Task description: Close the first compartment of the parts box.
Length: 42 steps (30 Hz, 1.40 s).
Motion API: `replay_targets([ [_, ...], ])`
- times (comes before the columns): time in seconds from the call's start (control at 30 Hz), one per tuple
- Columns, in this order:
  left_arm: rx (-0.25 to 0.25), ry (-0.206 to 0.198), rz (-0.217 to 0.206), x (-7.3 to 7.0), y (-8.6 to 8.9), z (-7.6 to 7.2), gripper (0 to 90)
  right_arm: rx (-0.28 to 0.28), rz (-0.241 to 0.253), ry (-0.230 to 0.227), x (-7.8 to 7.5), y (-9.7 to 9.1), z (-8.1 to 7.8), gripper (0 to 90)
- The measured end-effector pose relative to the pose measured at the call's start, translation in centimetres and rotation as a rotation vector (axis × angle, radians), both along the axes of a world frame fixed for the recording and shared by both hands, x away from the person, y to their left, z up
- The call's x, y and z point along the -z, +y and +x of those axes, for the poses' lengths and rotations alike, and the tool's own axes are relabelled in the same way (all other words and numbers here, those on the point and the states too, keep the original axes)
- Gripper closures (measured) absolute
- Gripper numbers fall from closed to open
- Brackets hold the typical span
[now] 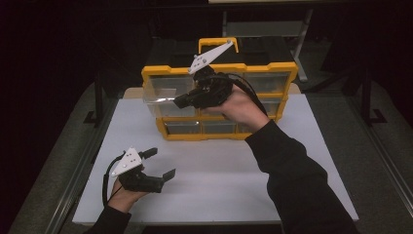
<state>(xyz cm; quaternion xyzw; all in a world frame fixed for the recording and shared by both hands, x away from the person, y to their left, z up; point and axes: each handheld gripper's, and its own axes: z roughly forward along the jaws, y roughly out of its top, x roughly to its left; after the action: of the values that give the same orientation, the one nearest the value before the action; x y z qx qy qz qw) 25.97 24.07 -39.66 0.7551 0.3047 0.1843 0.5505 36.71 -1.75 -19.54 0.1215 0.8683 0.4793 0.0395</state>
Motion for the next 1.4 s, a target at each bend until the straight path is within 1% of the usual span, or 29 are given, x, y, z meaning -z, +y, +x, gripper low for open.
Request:
replay_targets([
  [0.07, -0.002, 0.005, -0.001, 0.0, 0.0, 0.0, 2.4, 0.002, -0.006, -0.014, 0.0, 0.0, 0.3, 89.9],
  [0.13, -0.001, -0.001, 0.003, 0.0, 0.1, 0.0, 2.4, 0.015, -0.005, -0.005, 0.0, 0.0, 0.5, 89.9],
  [0.17, 0.001, -0.003, 0.013, 0.0, 0.2, 0.1, 2.4, 0.014, 0.0, -0.01, 0.0, 0.0, 0.7, 89.9],
  [0.23, 0.001, -0.003, 0.012, 0.0, 0.2, 0.1, 2.4, 0.027, 0.002, -0.009, 0.0, 0.0, 0.9, 89.9],
  [0.27, 0.001, -0.003, 0.01, 0.0, 0.2, 0.1, 2.4, 0.028, 0.003, -0.015, 0.1, 0.0, 1.2, 89.9],
  [0.3, 0.001, -0.002, 0.009, 0.0, 0.2, 0.0, 2.4, 0.035, 0.007, -0.009, 0.1, 0.0, 1.3, 89.9],
  [0.37, 0.0, -0.002, 0.007, 0.0, 0.1, 0.0, 2.4, 0.044, 0.014, -0.01, 0.0, 0.0, 1.6, 89.9],
  [0.4, 0.001, -0.004, 0.007, 0.0, 0.1, 0.0, 2.4, 0.048, 0.007, -0.015, 0.0, 0.0, 1.8, 89.9],
  [0.43, -0.001, -0.002, 0.005, 0.0, 0.1, 0.0, 2.4, 0.049, 0.0, -0.031, 0.1, 0.0, 2.0, 89.9],
  [0.5, -0.002, -0.002, 0.004, 0.0, 0.2, 0.0, 2.4, 0.06, 0.003, -0.026, 0.0, 0.2, 2.3, 89.9],
  [0.6, -0.004, -0.001, 0.001, -0.1, 0.1, 0.1, 2.4, 0.08, -0.006, -0.022, 0.0, 0.3, 2.6, 89.9],
  [0.7, 0.001, -0.004, 0.01, -0.1, 0.0, 0.2, 2.4, 0.082, -0.007, -0.025, -0.1, 0.4, 3.0, 89.9],
  [0.73, -0.003, 0.004, 0.001, -0.1, -0.1, 0.1, 2.4, 0.089, -0.006, -0.021, -0.1, 0.5, 3.1, 89.9],
  [0.8, -0.002, 0.003, 0.005, -0.1, -0.2, 0.2, 2.4, 0.091, -0.006, -0.026, 0.0, 0.5, 3.4, 89.9],
  [0.87, -0.004, 0.005, 0.004, -0.1, -0.2, 0.2, 2.4, 0.097, -0.006, -0.016, 0.0, 0.5, 3.6, 89.9],
  [0.9, -0.006, 0.008, 0.001, 0.0, -0.1, 0.1, 2.4, 0.092, -0.008, -0.031, 0.0, 0.5, 3.9, 89.9],
  [0.97, -0.004, 0.005, 0.008, 0.0, 0.0, 0.2, 2.4, 0.097, -0.007, -0.029, 0.0, 0.5, 4.1, 89.9],
  [1.07, -0.005, 0.009, 0.003, 0.1, 0.1, 0.2, 2.4, 0.103, -0.008, -0.033, -0.1, 0.6, 4.3, 89.9],
  [1.1, -0.006, 0.009, 0.002, 0.1, 0.1, 0.2, 2.4, 0.112, -0.009, -0.026, -0.1, 0.7, 4.3, 89.9],
  [1.13, -0.006, 0.01, 0.004, 0.1, 0.1, 0.2, 2.4, 0.109, -0.009, -0.039, -0.1, 0.7, 4.5, 89.9],
  [1.23, -0.004, 0.012, 0.0, 0.2, 0.1, 0.2, 2.4, 0.129, 0.0, -0.022, -0.1, 0.7, 4.6, 89.9],
  [1.27, -0.003, 0.011, -0.002, 0.1, 0.0, 0.2, 2.4, 0.124, 0.002, -0.038, -0.1, 0.7, 4.8, 89.9],
  [1.4, 0.0, 0.01, -0.002, 0.2, 0.0, 0.2, 2.4, 0.13, 0.0, -0.043, -0.1, 0.8, 5.0, 90.0],
])
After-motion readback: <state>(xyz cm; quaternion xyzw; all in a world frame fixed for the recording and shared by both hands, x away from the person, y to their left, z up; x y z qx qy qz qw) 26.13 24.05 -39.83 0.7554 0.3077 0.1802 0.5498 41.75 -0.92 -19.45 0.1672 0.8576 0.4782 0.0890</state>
